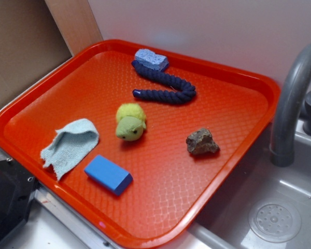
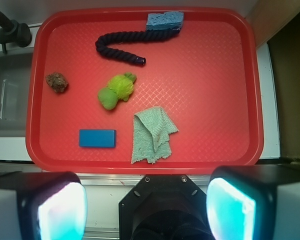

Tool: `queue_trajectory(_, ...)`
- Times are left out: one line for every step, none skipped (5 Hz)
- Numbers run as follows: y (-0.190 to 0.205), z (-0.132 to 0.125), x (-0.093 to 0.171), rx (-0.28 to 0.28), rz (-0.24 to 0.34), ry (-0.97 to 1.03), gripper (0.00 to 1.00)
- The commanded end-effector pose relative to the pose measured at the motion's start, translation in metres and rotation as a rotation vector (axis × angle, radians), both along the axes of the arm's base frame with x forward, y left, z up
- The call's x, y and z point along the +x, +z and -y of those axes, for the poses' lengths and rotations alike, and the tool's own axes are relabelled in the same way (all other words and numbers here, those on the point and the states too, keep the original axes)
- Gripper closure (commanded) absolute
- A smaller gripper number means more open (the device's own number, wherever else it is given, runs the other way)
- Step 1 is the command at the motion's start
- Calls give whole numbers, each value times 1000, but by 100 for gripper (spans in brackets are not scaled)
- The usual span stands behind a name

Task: Grab the rock.

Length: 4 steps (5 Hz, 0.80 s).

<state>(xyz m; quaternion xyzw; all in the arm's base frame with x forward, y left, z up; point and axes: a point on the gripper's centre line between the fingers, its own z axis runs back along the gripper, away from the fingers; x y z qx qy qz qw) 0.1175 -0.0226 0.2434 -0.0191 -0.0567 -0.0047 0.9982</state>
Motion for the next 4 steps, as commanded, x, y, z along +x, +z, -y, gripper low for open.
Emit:
queue_trajectory(0,0,0,0,0,0,0)
queue_trajectory(-6,24,35,123,119,-242,0)
queue_trajectory(-14,46,64,158,121,-490,0)
queue_trajectory(-31,77,96,215,131,-730,0)
